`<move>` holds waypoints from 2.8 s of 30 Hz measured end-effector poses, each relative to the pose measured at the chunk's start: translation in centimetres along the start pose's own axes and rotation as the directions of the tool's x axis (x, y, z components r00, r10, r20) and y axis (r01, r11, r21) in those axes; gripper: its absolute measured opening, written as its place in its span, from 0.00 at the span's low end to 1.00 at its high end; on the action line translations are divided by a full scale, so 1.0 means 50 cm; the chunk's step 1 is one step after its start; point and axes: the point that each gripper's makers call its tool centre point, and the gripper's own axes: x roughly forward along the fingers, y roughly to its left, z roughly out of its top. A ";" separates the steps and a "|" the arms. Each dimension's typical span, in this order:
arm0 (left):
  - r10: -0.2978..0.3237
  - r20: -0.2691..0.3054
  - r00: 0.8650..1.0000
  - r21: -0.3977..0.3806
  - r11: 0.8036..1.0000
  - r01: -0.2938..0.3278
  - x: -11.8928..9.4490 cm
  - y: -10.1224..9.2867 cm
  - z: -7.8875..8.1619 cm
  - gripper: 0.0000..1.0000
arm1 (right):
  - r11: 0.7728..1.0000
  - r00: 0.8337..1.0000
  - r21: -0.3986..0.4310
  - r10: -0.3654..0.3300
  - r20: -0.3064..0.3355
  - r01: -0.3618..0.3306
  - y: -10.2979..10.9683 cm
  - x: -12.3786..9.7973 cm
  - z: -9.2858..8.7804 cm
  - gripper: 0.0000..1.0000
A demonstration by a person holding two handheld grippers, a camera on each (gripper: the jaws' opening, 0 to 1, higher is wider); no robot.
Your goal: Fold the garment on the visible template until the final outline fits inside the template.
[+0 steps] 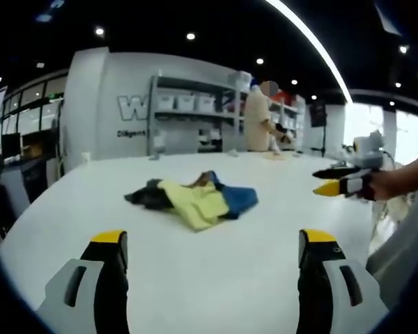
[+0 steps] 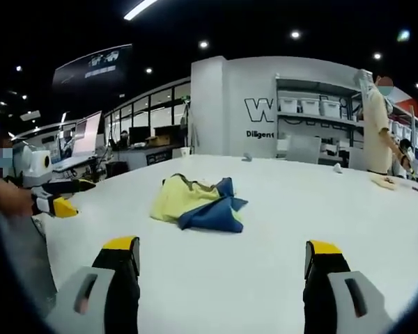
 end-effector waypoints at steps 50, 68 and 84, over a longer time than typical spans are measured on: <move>0.051 -0.003 0.999 -0.034 0.998 -0.051 -0.010 0.028 -0.007 0.98 | 0.997 0.970 0.063 -0.029 -0.240 0.046 0.012 0.453 -0.017 0.05; 0.052 -0.006 0.999 -0.030 0.998 -0.052 -0.011 0.024 -0.008 0.97 | 0.998 0.971 -0.007 -0.057 -0.230 0.057 -0.015 0.457 -0.005 0.00; 0.013 -0.005 1.000 -0.016 1.000 -0.013 -0.003 0.000 -0.007 0.97 | 0.977 1.000 -0.215 -0.012 -0.026 0.006 -0.052 0.310 0.159 0.00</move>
